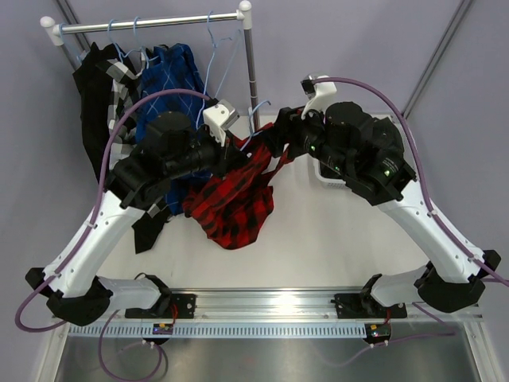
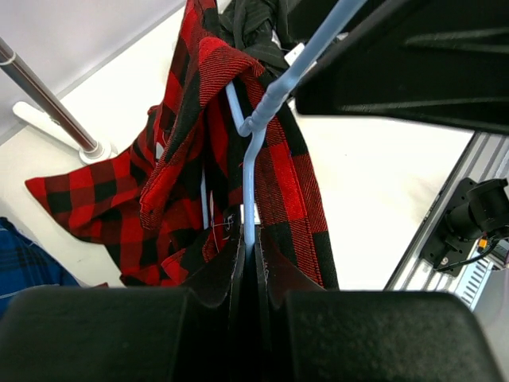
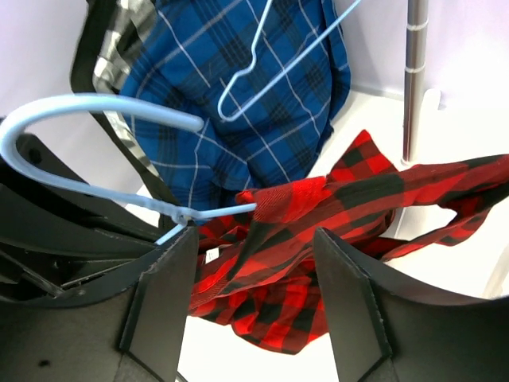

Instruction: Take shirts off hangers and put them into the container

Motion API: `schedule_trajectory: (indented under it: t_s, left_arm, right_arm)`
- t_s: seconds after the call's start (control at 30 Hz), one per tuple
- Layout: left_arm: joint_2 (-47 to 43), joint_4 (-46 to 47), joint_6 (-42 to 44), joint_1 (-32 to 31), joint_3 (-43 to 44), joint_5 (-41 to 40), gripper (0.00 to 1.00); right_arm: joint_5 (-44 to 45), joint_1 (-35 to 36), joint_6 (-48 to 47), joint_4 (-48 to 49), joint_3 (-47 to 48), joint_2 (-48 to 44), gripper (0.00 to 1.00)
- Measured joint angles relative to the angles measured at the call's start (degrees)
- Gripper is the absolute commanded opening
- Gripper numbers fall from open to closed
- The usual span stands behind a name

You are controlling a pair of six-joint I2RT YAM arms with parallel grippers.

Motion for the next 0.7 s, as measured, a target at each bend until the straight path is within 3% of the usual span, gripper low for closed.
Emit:
schedule_trajectory:
  t_s: [0.1,0.37,0.57,0.7]
  left_arm:
    - [0.55,0.00,-0.04,0.00,0.00,0.02,0.00]
    - [0.59,0.02,-0.04,0.00,0.00,0.02,0.00]
    - [0.59,0.04,-0.04,0.00,-0.07,1.31,0.00]
    - [-0.55,1.20,-0.02,0.00,-2.38,1.49,0.00]
  right_arm:
    - [-0.55,0.00,0.00,-0.07,-0.74,0.55,0.58]
    - [-1.01,0.00,0.04,-0.15,-3.69,1.16,0.53]
    - [-0.50,0.00,0.09,0.59,-3.78,2.12,0.42]
    - [1.66,0.02,0.28,1.40,-3.78,2.95,0.20]
